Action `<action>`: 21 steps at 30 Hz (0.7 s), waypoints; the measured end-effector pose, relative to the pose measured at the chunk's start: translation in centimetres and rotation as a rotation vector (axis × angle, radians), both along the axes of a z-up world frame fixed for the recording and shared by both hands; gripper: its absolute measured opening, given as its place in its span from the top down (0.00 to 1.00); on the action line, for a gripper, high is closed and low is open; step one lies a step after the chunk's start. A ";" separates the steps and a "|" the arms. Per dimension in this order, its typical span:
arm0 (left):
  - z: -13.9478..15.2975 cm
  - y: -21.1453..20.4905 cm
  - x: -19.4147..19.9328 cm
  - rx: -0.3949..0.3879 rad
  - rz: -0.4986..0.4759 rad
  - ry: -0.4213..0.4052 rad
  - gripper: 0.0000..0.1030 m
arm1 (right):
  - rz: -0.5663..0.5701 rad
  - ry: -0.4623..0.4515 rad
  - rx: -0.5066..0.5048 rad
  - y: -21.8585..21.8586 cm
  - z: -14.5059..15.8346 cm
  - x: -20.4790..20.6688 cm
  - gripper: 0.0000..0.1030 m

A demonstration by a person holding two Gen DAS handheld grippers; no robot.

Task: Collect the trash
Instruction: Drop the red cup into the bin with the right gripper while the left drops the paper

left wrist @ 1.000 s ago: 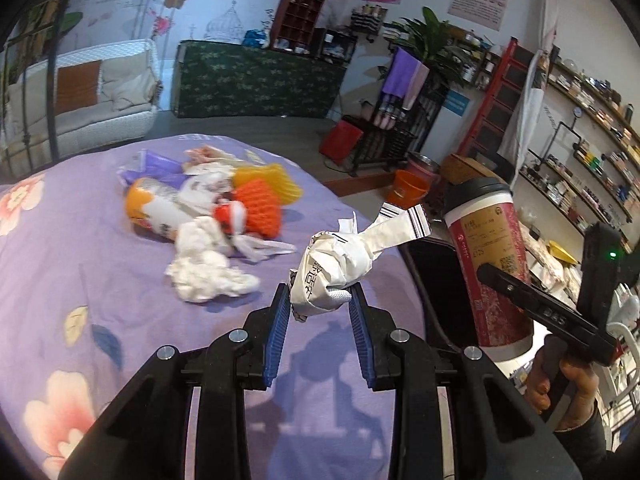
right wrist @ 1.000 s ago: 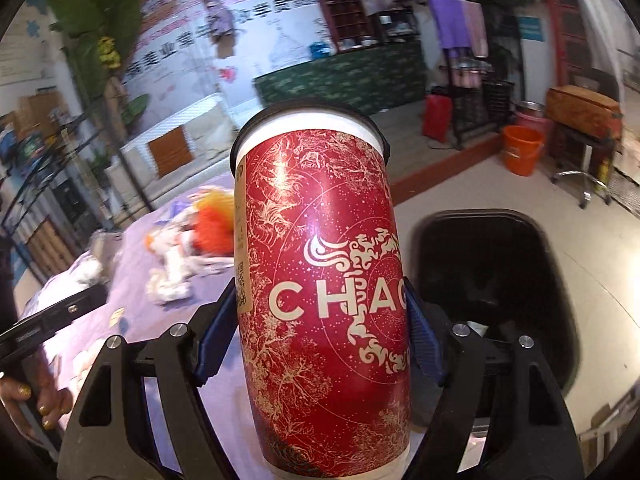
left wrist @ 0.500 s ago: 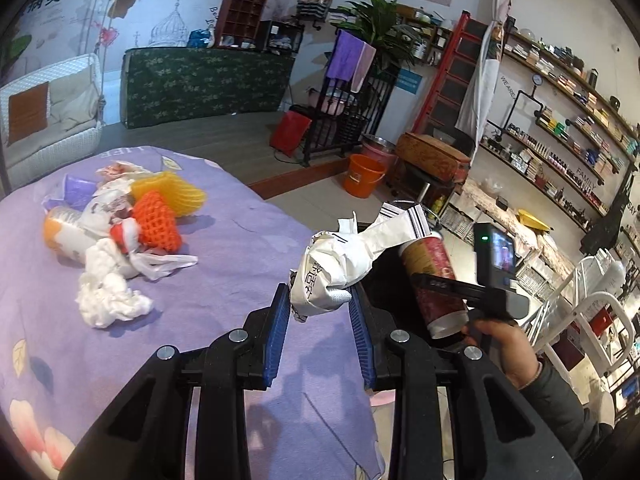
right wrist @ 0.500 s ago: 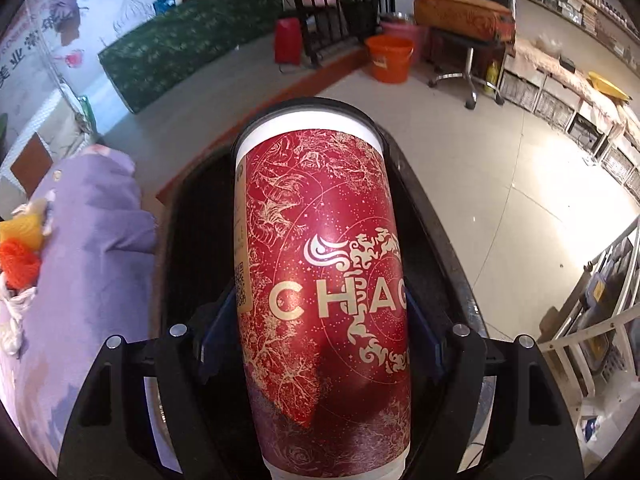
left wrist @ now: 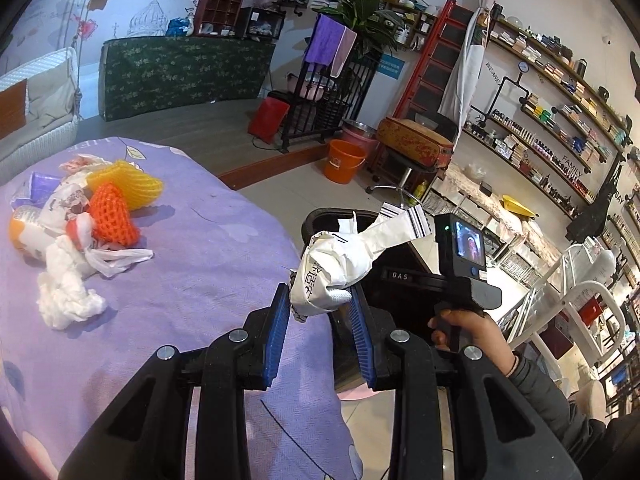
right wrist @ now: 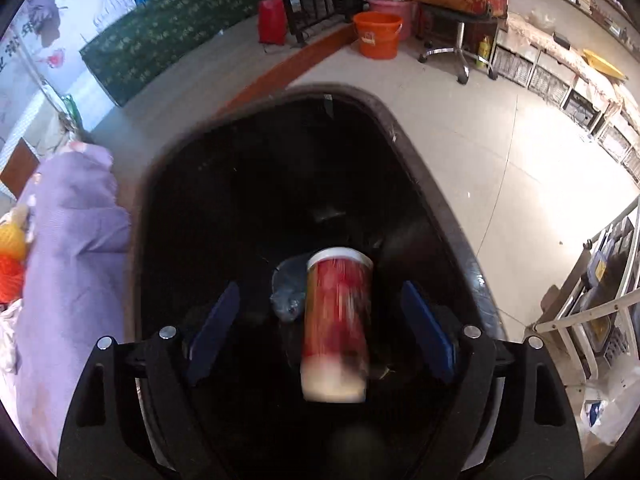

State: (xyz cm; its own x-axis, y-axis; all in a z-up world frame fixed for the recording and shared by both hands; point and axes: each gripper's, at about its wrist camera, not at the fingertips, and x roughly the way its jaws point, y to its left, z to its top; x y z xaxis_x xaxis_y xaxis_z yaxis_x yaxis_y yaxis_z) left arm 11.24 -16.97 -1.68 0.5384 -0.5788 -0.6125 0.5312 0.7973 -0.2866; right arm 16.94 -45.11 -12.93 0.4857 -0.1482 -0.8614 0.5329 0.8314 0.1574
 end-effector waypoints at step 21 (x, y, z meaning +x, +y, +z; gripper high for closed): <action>-3.7 -12.8 3.7 0.070 -0.232 0.149 0.71 | -0.176 -0.238 -0.185 -1.0 8.0 -15.3 0.13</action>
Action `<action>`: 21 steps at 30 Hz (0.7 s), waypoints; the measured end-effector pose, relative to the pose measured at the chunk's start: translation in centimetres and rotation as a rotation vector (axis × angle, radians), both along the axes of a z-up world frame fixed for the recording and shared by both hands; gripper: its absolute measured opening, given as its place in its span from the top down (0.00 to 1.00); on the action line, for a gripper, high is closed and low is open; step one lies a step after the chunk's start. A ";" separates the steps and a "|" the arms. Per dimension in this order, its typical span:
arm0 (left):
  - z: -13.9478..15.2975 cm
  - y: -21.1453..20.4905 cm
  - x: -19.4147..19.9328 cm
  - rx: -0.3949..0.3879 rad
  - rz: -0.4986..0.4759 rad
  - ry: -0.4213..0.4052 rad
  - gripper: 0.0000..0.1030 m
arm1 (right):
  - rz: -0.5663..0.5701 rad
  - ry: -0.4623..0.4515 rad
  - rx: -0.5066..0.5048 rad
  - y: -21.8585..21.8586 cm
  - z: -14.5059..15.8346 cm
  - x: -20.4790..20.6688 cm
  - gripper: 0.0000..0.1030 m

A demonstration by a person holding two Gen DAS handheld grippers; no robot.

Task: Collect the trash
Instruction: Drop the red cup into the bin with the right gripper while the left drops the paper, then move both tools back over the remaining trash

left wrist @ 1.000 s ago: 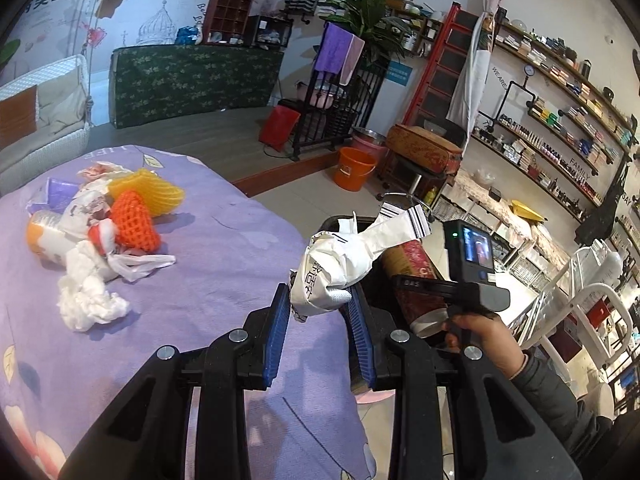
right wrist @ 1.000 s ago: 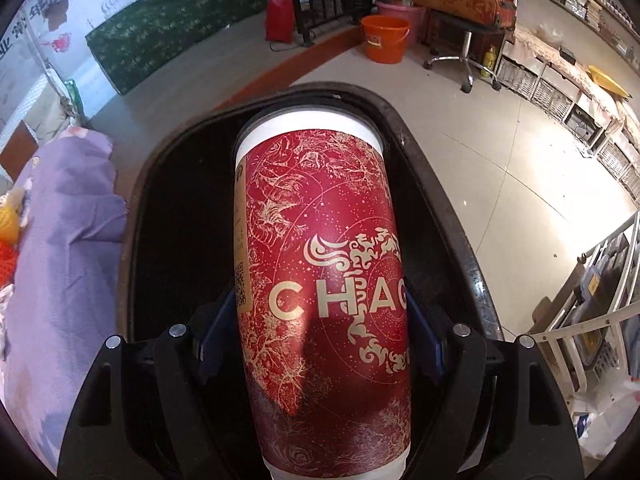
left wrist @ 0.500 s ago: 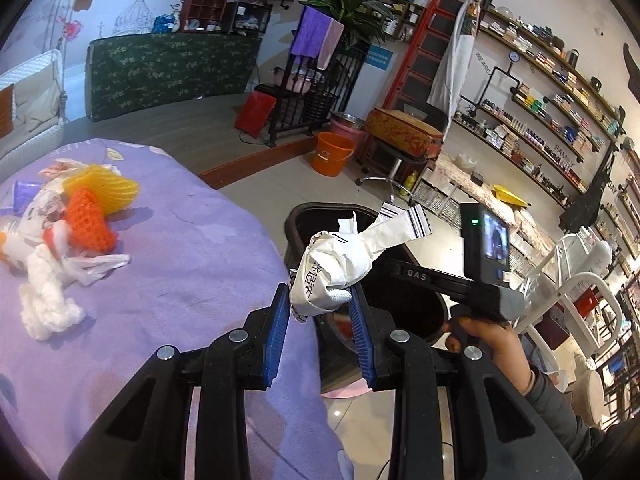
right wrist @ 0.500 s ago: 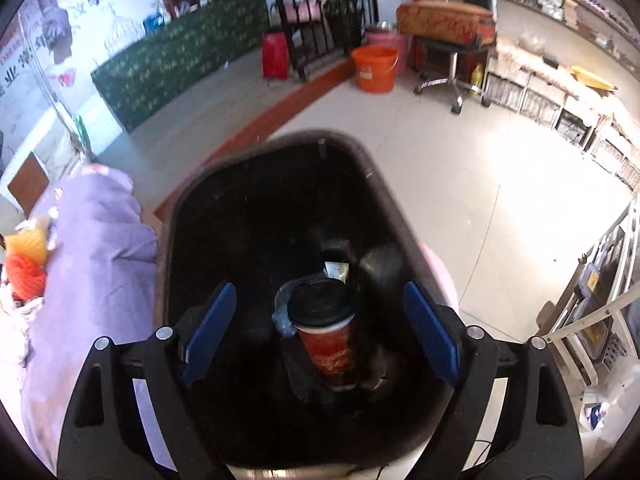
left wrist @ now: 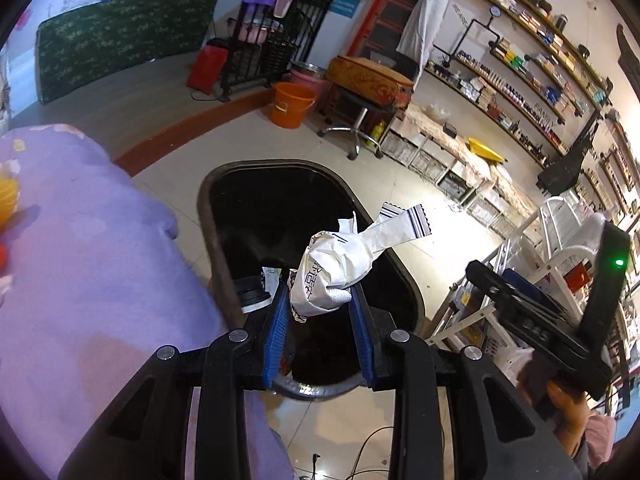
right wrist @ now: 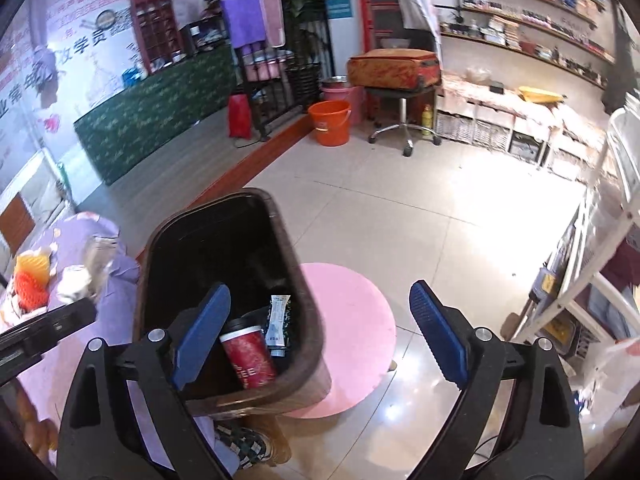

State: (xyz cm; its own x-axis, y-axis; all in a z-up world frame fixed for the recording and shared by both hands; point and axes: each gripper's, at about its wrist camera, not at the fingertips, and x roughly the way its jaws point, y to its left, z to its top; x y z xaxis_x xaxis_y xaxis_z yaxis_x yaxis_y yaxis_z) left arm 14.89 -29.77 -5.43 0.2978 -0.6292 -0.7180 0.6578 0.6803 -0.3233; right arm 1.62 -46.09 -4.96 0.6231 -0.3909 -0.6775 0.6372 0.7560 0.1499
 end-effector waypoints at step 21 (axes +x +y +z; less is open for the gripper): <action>-0.7 -0.9 -0.7 -0.001 -0.065 0.008 0.06 | -0.103 -0.014 0.073 -2.4 -1.1 -0.6 0.09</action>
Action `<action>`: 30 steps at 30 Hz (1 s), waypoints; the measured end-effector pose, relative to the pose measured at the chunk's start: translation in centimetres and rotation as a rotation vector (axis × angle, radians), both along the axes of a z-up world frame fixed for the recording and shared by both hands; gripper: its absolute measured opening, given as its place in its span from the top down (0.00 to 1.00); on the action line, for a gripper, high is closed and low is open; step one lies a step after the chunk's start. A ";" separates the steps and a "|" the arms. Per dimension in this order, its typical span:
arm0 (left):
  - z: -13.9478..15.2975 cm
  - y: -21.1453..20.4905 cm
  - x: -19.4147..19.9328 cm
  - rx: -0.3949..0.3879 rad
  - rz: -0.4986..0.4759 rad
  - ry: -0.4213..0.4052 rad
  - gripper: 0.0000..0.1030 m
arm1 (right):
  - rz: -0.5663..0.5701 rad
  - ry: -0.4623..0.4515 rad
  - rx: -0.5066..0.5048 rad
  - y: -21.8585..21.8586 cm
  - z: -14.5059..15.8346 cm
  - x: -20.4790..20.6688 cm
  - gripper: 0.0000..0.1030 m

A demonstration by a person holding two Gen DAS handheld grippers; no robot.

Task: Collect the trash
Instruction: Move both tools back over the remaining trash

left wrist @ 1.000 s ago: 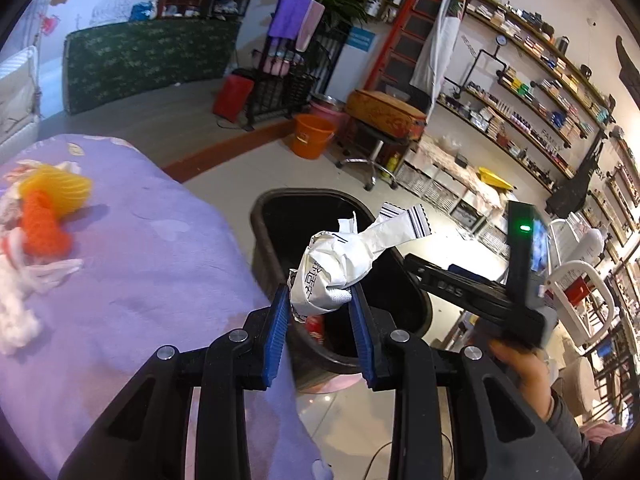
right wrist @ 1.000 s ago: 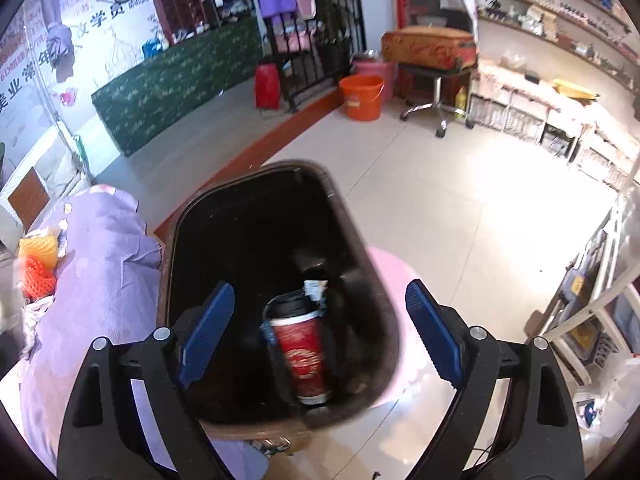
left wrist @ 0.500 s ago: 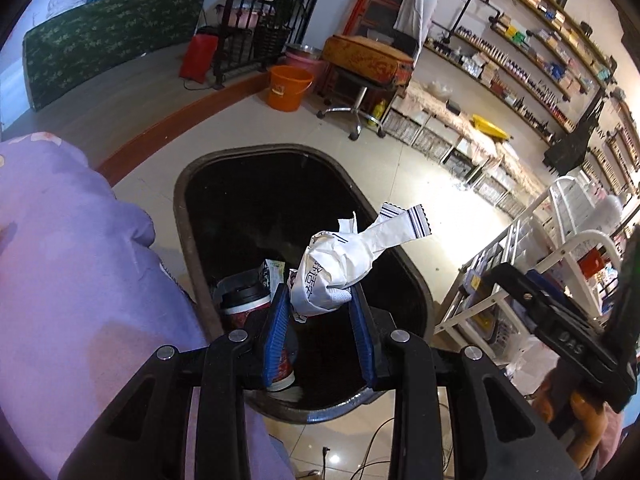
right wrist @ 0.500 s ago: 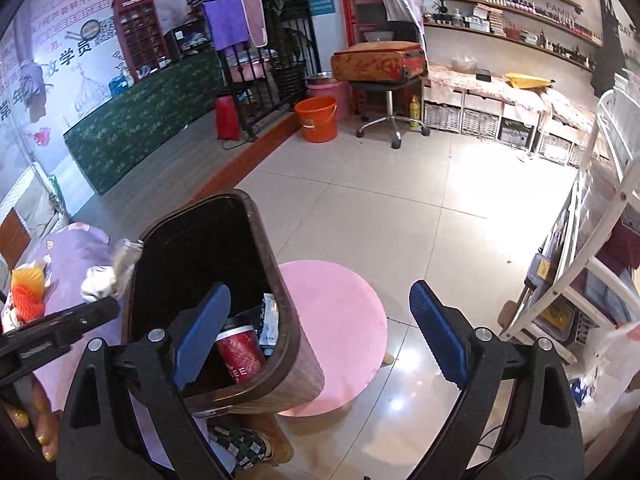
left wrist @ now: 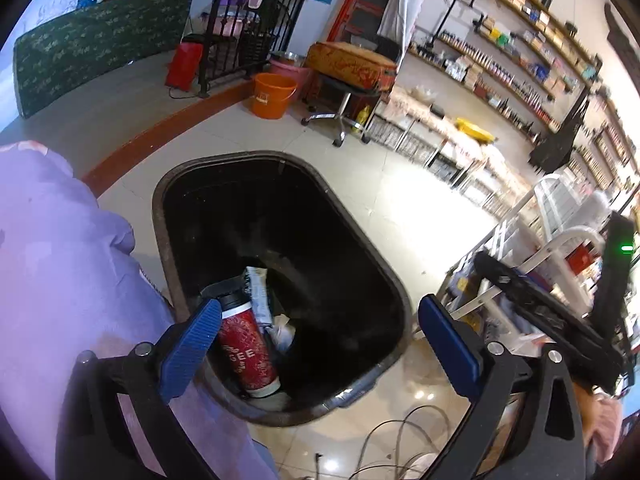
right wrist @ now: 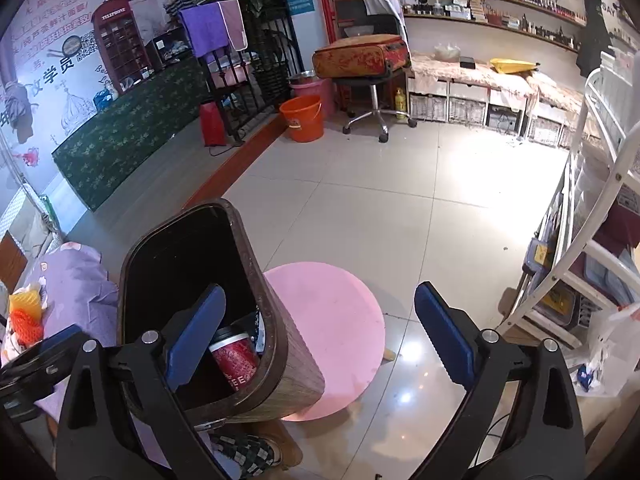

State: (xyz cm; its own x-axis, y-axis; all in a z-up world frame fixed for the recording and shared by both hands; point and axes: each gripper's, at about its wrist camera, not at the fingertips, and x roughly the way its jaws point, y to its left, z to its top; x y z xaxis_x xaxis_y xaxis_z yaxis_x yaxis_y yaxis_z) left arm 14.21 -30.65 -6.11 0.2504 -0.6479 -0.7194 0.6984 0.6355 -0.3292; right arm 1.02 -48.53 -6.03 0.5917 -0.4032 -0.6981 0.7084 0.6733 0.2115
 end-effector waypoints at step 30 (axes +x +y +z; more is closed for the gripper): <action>3.8 21.9 -3.8 0.082 0.544 -0.225 0.06 | 0.525 -0.049 -0.045 16.9 1.7 9.6 0.07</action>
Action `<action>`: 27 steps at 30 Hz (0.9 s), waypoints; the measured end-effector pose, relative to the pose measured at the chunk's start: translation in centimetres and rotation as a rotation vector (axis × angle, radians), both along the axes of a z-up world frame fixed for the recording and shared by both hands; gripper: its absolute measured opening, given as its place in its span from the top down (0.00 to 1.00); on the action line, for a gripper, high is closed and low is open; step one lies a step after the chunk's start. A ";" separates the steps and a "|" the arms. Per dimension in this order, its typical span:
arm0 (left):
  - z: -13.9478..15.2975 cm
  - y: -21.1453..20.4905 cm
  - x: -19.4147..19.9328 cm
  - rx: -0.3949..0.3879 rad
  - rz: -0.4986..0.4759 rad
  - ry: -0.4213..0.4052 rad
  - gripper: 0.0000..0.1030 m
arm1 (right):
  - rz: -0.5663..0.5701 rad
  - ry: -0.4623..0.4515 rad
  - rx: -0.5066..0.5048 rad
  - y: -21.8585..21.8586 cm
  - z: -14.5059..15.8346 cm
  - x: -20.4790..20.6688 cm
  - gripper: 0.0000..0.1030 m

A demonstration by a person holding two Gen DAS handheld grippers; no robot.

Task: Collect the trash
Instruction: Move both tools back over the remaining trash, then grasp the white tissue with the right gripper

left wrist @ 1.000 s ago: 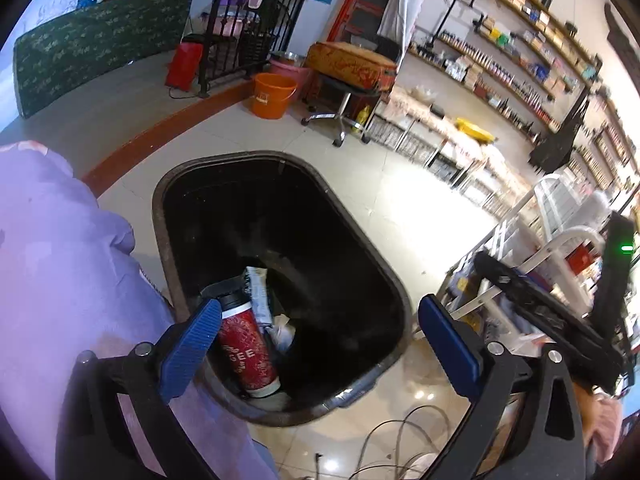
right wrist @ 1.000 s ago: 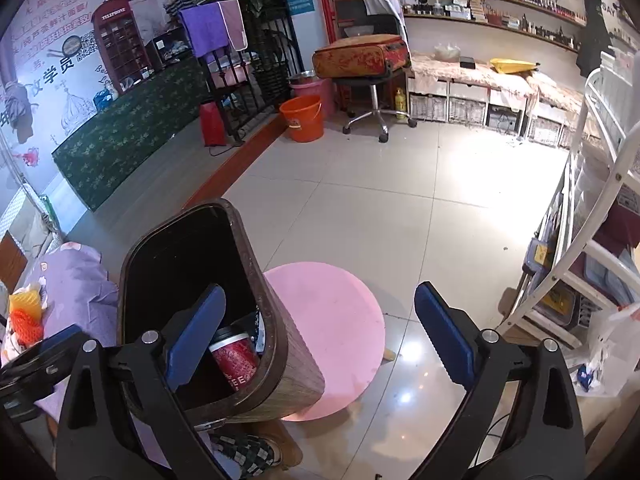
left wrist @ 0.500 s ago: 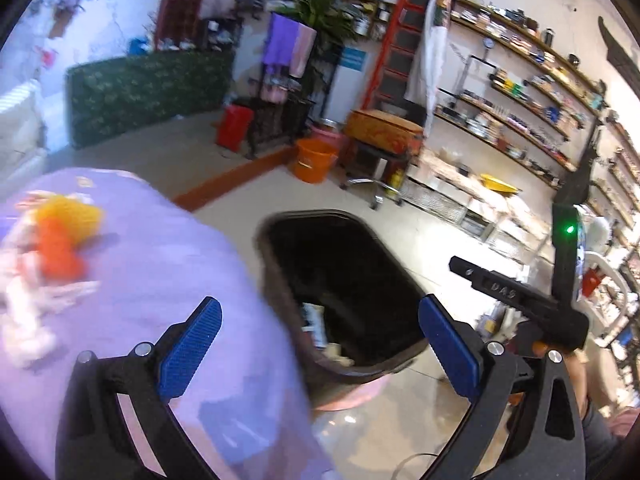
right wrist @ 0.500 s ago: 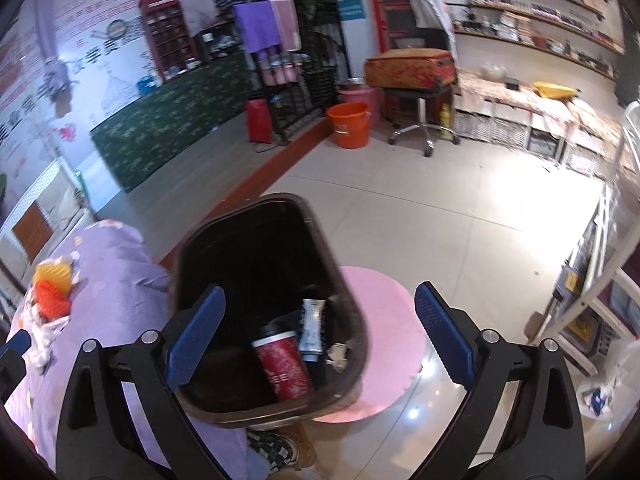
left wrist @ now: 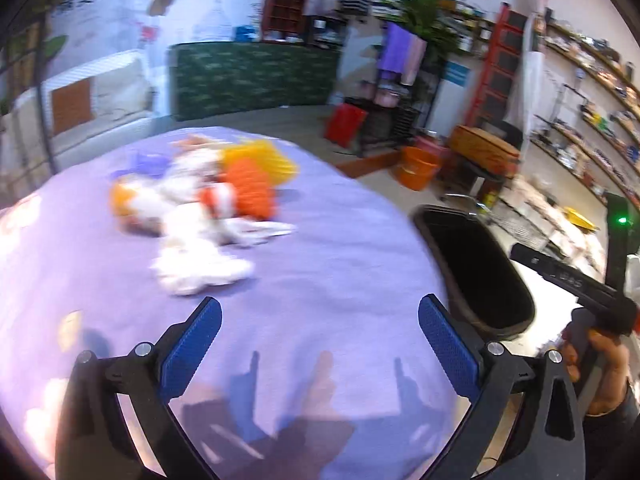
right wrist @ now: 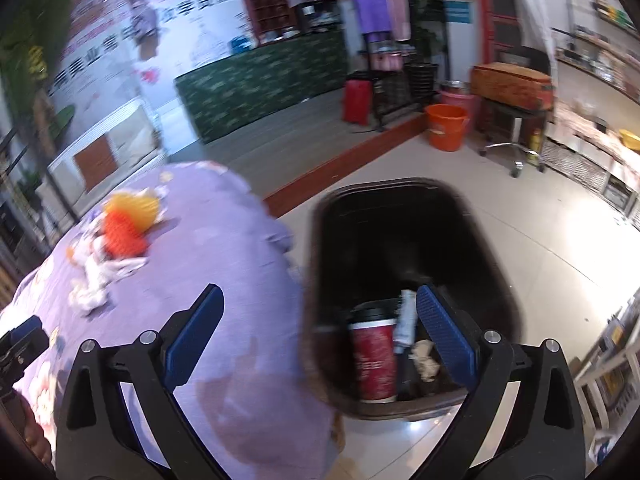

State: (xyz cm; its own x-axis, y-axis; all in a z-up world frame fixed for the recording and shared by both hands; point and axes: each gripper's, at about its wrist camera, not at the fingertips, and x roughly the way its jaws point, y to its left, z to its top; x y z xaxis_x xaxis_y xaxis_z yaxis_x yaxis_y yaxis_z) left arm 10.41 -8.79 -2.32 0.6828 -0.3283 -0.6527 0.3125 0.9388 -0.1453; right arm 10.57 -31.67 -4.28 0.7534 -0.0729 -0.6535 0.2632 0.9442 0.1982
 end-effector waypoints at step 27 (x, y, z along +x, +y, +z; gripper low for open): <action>-3.2 17.6 0.6 0.020 0.365 0.091 0.06 | 0.663 0.102 -0.081 23.8 -0.5 9.9 0.07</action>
